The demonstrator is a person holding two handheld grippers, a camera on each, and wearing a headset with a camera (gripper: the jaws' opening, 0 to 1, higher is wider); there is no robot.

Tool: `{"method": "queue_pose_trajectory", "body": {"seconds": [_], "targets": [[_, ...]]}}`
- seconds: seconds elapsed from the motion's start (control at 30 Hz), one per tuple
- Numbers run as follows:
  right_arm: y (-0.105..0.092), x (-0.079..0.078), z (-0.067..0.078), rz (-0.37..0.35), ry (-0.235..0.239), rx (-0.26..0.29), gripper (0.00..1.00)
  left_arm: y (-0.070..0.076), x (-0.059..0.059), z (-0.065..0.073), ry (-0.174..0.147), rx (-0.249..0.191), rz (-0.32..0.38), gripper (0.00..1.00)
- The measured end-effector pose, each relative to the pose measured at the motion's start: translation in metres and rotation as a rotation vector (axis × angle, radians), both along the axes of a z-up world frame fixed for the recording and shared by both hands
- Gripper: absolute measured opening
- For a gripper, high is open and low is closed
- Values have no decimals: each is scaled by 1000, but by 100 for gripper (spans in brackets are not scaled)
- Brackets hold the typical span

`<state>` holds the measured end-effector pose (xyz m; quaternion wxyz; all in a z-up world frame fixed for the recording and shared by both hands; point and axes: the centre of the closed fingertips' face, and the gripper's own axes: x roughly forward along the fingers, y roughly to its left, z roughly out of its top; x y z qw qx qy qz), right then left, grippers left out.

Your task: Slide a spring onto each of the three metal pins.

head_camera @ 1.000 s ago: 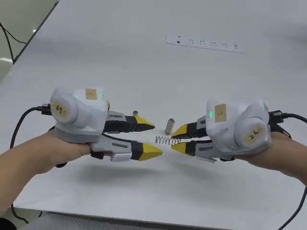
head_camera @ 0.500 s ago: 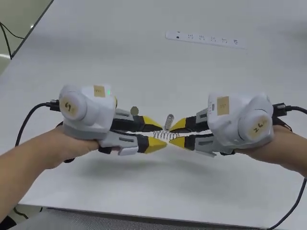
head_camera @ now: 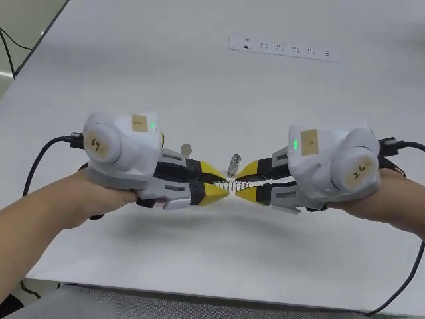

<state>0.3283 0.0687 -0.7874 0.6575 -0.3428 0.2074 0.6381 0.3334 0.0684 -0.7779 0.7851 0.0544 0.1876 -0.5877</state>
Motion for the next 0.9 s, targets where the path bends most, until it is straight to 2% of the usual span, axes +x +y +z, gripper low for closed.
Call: {"method": "queue_pose_trajectory", "body": {"seconds": [0.2, 0.33, 0.47, 0.9], "targets": [[-1, 0, 0, -1, 7, 3, 7, -1, -1, 1, 0, 10, -27, 2], [-3, -2, -1, -14, 32, 9, 8, -2, -6, 1, 8, 17, -54, 2], [-11, -3, -7, -16, 34, -16, 12, -1, -9, 1, 15, 19, -56, 2], [-9, -9, -7, 9, 42, -15, 7, 0, -15, 0, 33, 24, -74, 2]]}}
